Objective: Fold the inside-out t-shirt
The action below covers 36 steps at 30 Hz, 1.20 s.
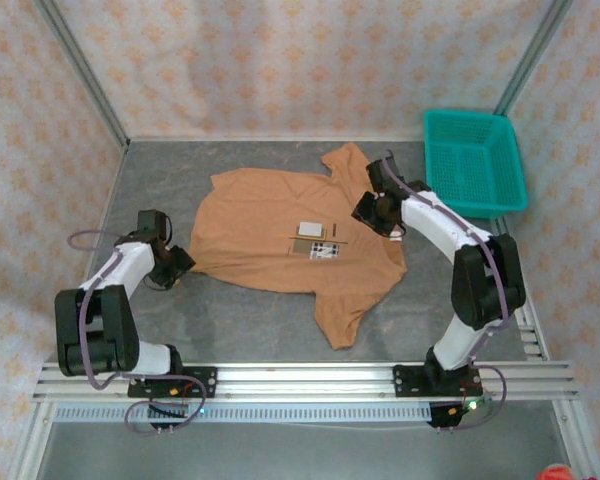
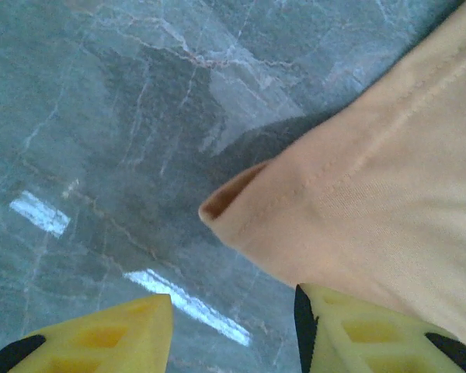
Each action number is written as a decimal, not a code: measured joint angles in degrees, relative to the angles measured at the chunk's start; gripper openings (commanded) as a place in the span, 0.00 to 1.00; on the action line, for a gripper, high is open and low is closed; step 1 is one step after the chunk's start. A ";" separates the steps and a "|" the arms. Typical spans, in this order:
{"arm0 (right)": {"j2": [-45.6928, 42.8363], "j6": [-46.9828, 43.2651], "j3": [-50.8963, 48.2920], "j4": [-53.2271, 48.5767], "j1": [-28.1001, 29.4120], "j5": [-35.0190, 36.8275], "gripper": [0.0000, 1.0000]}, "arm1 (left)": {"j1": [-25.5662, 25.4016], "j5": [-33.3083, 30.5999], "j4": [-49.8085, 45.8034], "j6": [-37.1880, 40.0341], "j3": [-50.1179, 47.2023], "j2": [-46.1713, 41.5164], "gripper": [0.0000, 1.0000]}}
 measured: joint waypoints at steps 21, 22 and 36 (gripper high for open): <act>19.45 -0.61 8.66 0.44 -4.04 -2.27 0.39 | 0.37 -5.14 -5.33 0.66 4.61 -4.70 0.00; 19.54 -0.63 8.98 0.33 -4.37 -2.62 0.39 | 0.37 -4.92 -6.08 0.66 4.52 -5.09 0.00; 20.81 -4.13 12.94 -3.45 -4.61 -2.21 0.44 | 0.37 -3.72 -11.82 -3.45 -1.42 -11.45 0.26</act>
